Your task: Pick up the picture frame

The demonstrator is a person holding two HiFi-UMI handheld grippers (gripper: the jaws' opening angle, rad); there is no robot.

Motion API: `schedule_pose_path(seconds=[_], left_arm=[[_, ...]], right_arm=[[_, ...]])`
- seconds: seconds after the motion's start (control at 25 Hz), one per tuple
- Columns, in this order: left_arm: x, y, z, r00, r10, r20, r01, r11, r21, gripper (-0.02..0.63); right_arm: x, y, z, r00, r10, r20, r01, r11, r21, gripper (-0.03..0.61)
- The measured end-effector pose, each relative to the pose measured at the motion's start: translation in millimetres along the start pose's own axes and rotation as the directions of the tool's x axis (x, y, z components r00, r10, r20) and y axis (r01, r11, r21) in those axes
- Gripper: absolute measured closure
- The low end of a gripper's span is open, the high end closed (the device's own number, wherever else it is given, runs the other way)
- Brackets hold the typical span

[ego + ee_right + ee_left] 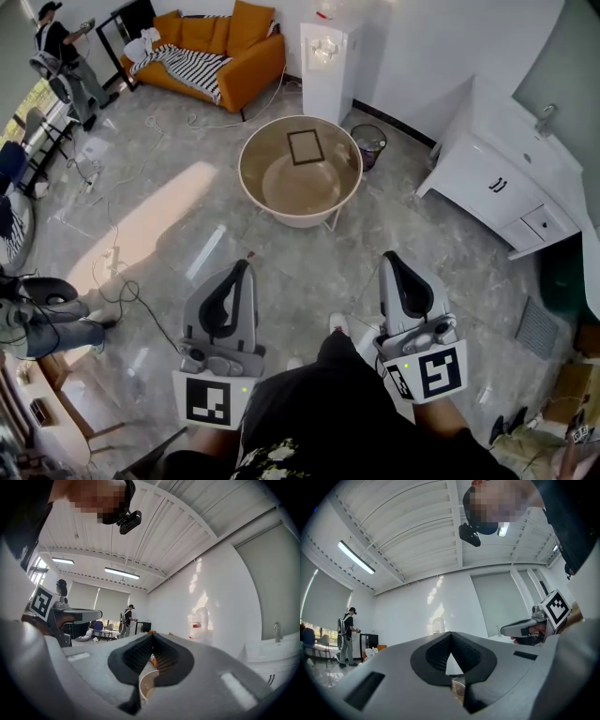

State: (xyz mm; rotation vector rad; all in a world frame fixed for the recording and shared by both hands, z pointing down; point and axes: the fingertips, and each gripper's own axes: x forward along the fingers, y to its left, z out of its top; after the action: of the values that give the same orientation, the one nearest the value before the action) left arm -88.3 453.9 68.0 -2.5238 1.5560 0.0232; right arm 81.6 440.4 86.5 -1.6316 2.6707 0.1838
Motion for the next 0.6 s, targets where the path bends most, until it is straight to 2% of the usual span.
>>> schedule_pose_path(seconds=[0.6], left_arm=[[84.1, -19.0, 0.6, 0.998, 0.059, -0.015, -0.059, 0.998, 0.01, 0.611]], right_arm=[[45.1, -84.4, -6.8, 0.998, 0.056, 0.004, -0.056, 0.998, 0.019, 0.583]])
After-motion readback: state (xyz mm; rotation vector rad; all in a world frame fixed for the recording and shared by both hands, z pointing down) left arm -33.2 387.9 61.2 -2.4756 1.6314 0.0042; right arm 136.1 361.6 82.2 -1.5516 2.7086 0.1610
